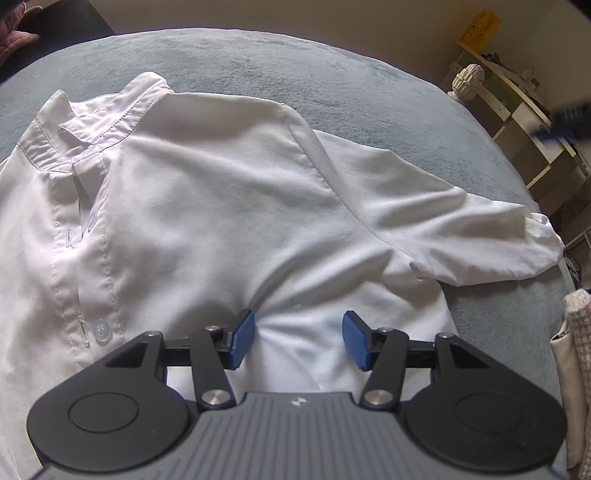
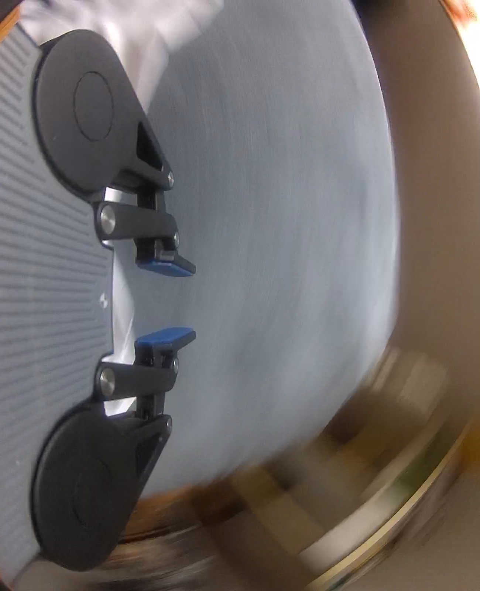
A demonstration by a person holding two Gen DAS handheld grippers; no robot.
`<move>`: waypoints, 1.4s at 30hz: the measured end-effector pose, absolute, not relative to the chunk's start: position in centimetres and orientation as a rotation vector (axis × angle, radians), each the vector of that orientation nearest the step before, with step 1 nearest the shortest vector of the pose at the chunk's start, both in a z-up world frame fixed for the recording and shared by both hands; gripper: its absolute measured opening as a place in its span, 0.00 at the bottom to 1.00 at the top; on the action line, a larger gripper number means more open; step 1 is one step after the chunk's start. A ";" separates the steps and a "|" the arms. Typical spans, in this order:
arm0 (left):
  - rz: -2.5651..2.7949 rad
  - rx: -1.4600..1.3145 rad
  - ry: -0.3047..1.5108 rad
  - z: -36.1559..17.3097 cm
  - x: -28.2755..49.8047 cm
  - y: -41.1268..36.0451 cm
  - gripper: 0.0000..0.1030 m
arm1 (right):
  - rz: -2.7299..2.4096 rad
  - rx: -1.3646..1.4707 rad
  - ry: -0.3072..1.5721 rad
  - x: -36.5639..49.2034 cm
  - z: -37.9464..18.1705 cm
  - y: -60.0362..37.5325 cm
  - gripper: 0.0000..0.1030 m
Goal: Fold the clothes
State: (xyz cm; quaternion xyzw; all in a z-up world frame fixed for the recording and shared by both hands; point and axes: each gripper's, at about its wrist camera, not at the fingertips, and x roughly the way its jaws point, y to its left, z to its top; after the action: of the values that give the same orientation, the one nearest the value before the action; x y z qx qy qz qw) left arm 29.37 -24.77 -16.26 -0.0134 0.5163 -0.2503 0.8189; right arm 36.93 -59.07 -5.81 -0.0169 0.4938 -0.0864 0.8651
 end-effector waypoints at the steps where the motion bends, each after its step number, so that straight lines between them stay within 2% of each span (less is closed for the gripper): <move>1: -0.533 -0.036 1.098 -16.2 29.4 -24.7 0.53 | -0.055 -0.072 1.027 37.8 -5.6 -55.9 0.29; 7: -0.516 -0.136 1.081 -15.5 29.1 -23.1 0.53 | 0.354 0.019 1.053 44.0 -9.1 -41.6 0.27; 10: -0.514 -0.170 1.088 -16.0 29.0 -22.7 0.53 | 0.390 0.092 1.089 46.6 -11.8 -38.1 0.20; 17: -0.544 -0.207 1.076 -16.6 28.9 -22.1 0.54 | 0.163 0.203 1.158 50.0 -17.0 -37.7 0.16; 21: -0.556 -0.237 1.083 -16.4 28.9 -21.3 0.54 | 0.104 0.305 1.099 49.3 -15.8 -39.1 0.18; 26: -0.578 -0.251 1.103 -15.3 27.8 -20.0 0.54 | 0.120 0.310 0.971 45.3 -10.6 -40.3 0.18; 31: -0.660 -0.160 1.107 -13.9 25.3 -20.0 0.56 | 0.083 0.263 0.888 35.4 -7.0 -42.7 0.18; 37: -0.687 0.016 1.172 -15.1 23.0 -22.5 0.56 | 0.091 0.234 0.957 24.9 -12.2 -44.0 0.18; 41: -0.623 0.101 1.189 -14.2 22.0 -23.6 0.56 | 0.033 0.271 0.974 22.3 -17.2 -45.3 0.16; 42: -0.601 0.116 1.194 -13.7 21.8 -23.7 0.56 | 0.019 0.363 0.950 21.8 -18.1 -46.4 0.16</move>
State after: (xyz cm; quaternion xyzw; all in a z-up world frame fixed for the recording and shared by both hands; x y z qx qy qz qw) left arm 21.81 -23.75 -13.73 0.0537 0.5533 -0.2783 0.7833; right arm 21.77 -46.37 -18.07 0.1737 0.4548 0.0092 0.8735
